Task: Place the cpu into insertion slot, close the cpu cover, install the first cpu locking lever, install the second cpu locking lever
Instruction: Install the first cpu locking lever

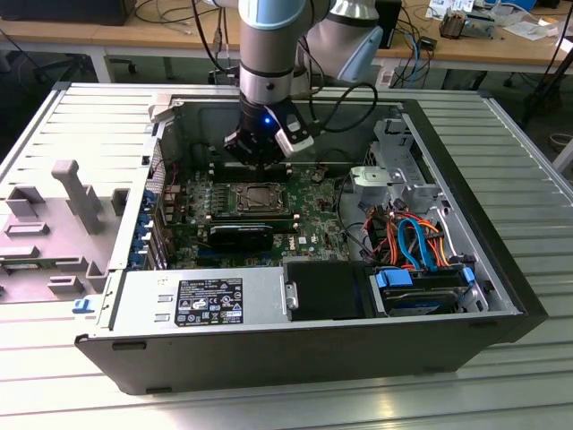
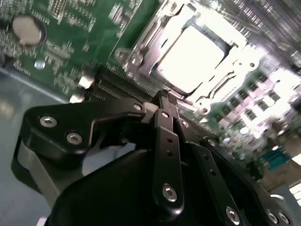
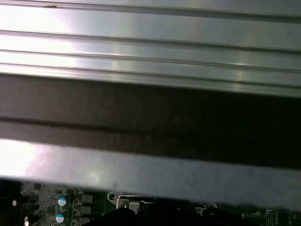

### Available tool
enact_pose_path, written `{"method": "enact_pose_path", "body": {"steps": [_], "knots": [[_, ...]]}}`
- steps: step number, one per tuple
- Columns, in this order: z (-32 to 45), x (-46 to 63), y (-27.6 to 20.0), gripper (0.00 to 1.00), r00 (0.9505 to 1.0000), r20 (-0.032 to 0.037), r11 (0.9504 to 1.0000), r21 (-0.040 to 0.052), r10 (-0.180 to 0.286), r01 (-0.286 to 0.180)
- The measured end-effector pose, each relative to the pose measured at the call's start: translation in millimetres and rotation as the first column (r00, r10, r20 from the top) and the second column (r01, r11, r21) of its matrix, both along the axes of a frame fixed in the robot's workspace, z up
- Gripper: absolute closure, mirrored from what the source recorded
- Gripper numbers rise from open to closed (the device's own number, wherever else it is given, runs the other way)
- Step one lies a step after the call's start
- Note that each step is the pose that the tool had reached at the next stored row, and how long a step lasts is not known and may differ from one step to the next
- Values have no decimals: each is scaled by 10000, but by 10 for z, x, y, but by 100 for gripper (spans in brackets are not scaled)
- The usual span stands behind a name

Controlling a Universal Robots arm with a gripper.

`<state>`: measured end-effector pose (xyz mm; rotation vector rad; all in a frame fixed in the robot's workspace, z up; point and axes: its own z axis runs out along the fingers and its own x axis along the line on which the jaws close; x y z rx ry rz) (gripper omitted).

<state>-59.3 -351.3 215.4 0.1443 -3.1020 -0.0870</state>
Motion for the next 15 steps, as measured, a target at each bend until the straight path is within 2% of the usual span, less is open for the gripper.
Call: {"method": "enact_pose_path", "body": {"steps": [1,3,5,6,7,8,10,15], "knots": [[-4,4,-85,89,10000,-2,10000,16,0,0],[-15,20,-213,89,10000,-22,10000,19,-1,1],[-22,52,-297,89,10000,-62,10000,19,0,0],[-25,70,-312,89,10000,-71,10000,15,0,0],[1,144,-315,89,10000,-83,9983,-577,-6,1],[35,144,-315,89,10000,-83,9983,-577,-6,1],[289,145,-315,89,10000,-80,9984,-563,-5,0],[291,145,-315,89,10000,-82,9985,-545,-4,0]]}}
